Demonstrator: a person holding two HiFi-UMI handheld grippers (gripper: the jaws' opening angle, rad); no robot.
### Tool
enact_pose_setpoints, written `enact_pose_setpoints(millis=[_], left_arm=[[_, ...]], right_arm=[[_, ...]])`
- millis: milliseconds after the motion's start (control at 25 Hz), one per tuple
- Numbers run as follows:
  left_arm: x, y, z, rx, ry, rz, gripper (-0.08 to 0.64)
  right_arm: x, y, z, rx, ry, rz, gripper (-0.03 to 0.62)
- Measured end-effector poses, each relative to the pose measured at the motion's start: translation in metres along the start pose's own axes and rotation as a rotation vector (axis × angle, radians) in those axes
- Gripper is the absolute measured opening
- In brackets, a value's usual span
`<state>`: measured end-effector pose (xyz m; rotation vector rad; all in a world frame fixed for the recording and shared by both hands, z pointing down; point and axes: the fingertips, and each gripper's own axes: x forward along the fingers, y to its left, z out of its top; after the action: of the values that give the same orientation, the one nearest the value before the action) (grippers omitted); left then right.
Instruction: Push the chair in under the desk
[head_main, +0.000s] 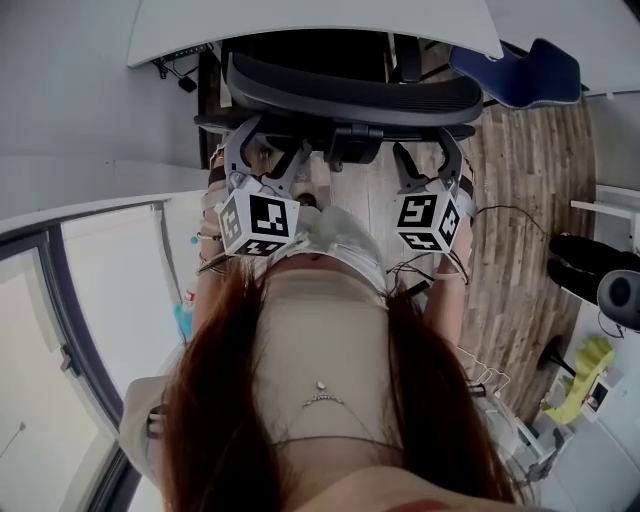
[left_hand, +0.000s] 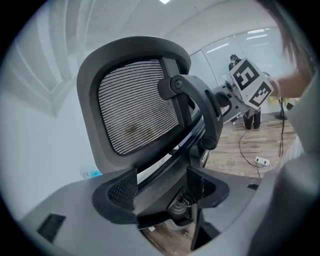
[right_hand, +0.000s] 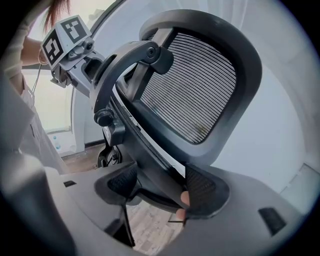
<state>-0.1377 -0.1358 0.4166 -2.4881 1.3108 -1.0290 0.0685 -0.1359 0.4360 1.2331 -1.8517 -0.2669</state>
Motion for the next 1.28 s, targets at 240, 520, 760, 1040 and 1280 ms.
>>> enact_pose_setpoints(millis=[240, 520, 760, 1040, 1280], left_arm=[[0.006, 0.005, 0.002, -0.014, 0.006, 0.017, 0.301], [0.026, 0.017, 0.011, -0.039, 0.039, 0.035, 0.301], [0.028, 0.018, 0.01, -0.044, 0.052, 0.051, 0.301], [0.036, 0.021, 0.012, -0.051, 0.063, 0.06, 0.301], [0.042, 0.023, 0.014, -0.058, 0.07, 0.065, 0.301]], right_arm=[[0.005, -0.004, 0.002, -0.004, -0.02, 0.007, 0.296], [0.022, -0.019, 0.005, -0.011, -0.037, 0.029, 0.296], [0.024, -0.02, 0.005, -0.017, -0.05, 0.036, 0.296], [0.031, -0.026, 0.006, -0.022, -0.064, 0.041, 0.296], [0.038, -0.031, 0.007, -0.026, -0.066, 0.044, 0.296]])
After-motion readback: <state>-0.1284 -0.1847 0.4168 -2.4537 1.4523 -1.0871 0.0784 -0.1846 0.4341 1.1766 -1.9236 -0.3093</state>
